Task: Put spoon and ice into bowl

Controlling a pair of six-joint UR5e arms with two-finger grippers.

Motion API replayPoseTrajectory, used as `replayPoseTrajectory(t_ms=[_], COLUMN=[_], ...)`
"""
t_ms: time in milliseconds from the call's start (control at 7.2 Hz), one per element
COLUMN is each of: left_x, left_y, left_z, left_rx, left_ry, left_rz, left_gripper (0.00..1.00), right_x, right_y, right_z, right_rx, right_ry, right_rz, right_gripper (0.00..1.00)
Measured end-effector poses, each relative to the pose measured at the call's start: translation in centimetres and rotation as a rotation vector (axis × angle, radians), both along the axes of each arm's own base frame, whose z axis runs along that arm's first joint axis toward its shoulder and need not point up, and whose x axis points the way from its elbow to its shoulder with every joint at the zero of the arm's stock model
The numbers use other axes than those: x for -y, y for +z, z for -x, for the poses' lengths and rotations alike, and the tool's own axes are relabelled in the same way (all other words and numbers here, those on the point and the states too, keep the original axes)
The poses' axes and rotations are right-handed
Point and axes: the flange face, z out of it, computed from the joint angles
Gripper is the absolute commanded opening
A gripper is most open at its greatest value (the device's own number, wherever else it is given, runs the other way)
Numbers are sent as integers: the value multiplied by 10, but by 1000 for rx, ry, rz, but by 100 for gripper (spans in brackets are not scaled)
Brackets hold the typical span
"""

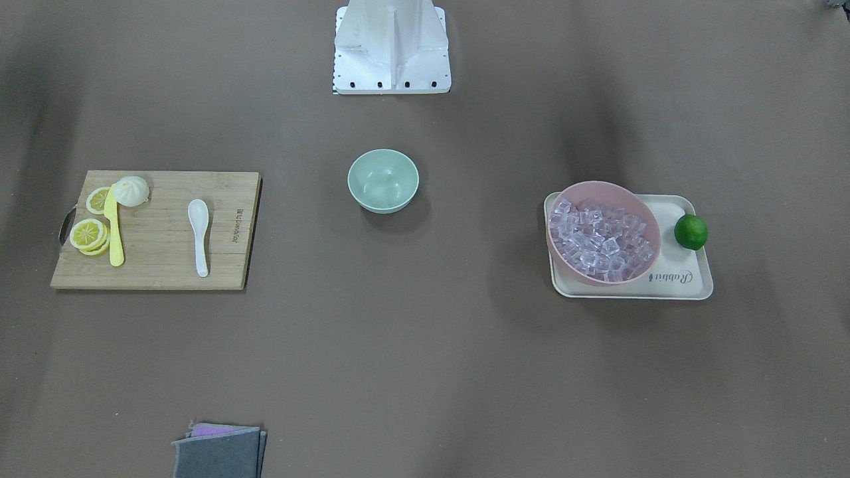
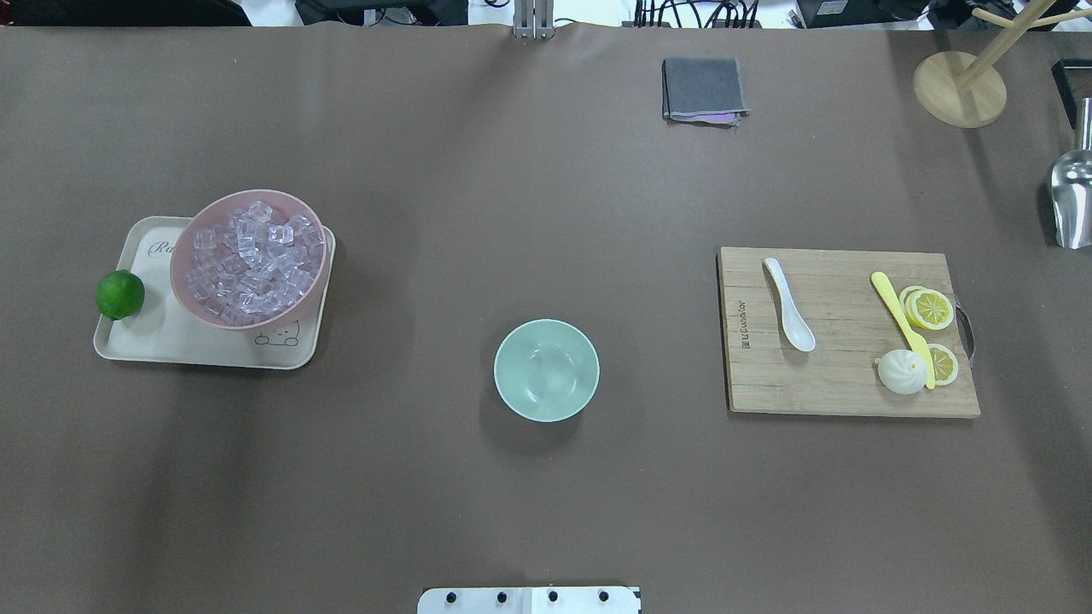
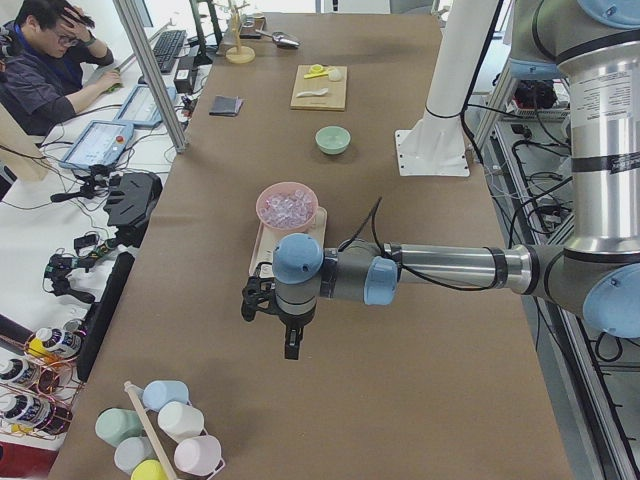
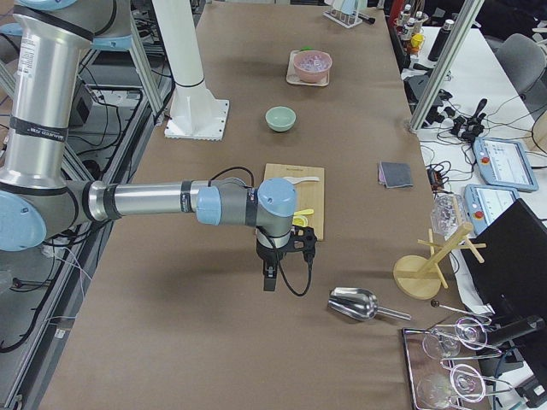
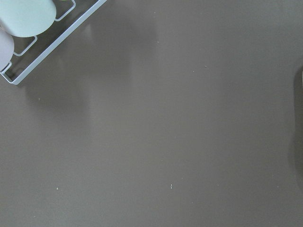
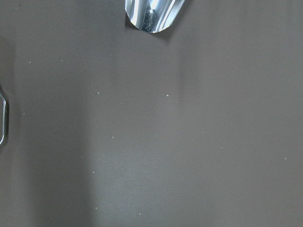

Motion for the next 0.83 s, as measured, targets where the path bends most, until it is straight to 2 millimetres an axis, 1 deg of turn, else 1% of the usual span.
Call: replayPoseTrajectory(t_ms=[278,833], left_x=[-2,-3], left_y=[1,-7], left_z=[-1,-1], left_rx=[0,-1], left_ry=[1,3], left_rz=[3,-17], left_gripper=[98,98], right_x=[0,3], right_y=[0,-4], right_z=[0,1], right_rx=[0,10], right_ry=[-1,-1], right_rz=[0,-15], right_gripper=[100,100])
